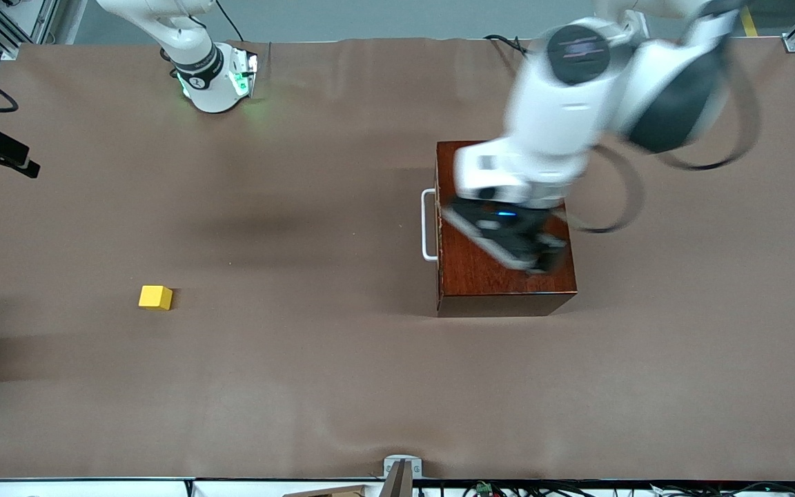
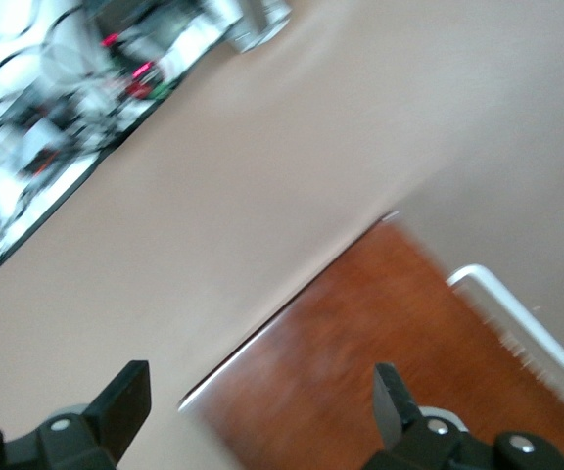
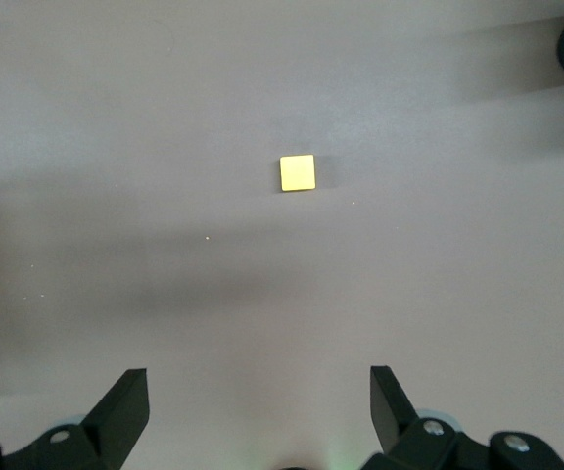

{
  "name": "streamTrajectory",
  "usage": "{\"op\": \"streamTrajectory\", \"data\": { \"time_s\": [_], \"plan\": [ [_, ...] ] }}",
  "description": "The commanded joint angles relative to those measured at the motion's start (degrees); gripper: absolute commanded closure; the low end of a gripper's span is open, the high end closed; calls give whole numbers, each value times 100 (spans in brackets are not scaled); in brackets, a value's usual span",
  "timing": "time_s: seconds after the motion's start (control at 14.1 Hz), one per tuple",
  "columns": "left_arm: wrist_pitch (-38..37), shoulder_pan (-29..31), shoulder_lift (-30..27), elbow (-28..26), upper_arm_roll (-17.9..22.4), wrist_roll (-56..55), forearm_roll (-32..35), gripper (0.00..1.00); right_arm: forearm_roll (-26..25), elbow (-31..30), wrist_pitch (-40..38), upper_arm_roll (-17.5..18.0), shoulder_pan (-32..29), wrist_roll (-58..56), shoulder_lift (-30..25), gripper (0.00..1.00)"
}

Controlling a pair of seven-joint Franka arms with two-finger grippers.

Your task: Open drawer, take yellow block, close drawer

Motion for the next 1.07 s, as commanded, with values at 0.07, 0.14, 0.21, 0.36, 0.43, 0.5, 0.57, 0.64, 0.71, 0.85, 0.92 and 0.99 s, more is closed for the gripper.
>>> {"op": "streamTrajectory", "data": {
  "time_s": [0.07, 0.14, 0.21, 0.36, 0.43, 0.5, 0.57, 0.64, 0.71, 0.85, 0.92, 0.99],
  "plan": [
    [-608, 843, -539, -209, -72, -27, -130, 0, -74, -127, -2, 50, -3, 49, -106, 0],
    [-705, 1046, -610, -209, -90, -44, -156, 0, -74, -136, -2, 50, 15, 49, -106, 0],
    [-915, 1161, -741, -209, -55, -53, -147, 0, -74, -136, -2, 58, 15, 49, -106, 0],
    [-1537, 1258, -882, -227, -2, -62, -138, 0, -65, -136, -2, 59, 15, 40, -97, 0],
    [-1976, 1250, -1092, -253, 163, -62, -138, 0, -65, -136, -2, 59, 15, 40, -97, 0],
    [-2154, 1198, -1181, -314, 408, -88, -156, 0, -74, -136, -2, 59, 15, 40, -97, 0],
    [-2165, 1171, -1329, -402, 585, -88, -208, 0, -66, -136, -2, 59, 15, 40, -88, 0],
    [-2130, 1180, -1383, -472, 734, -88, -357, 0, -65, -127, -2, 59, 6, 40, -88, 0],
    [-2104, 1162, -1427, -499, 971, -88, -558, 0, -65, -136, 6, 59, 15, 40, -80, 0],
    [-1868, 1162, -1480, -709, 1262, -88, -840, 0, -66, -127, 6, 59, 41, 40, -62, 0],
    [-1718, 1153, -1567, -884, 1376, -88, -946, 0, -65, -127, 6, 59, 41, 40, -53, 0],
    [-1517, 1162, -1716, -1147, 1430, -88, -1077, 0, -65, -127, 6, 59, 50, 40, -53, 0]
  ]
}}
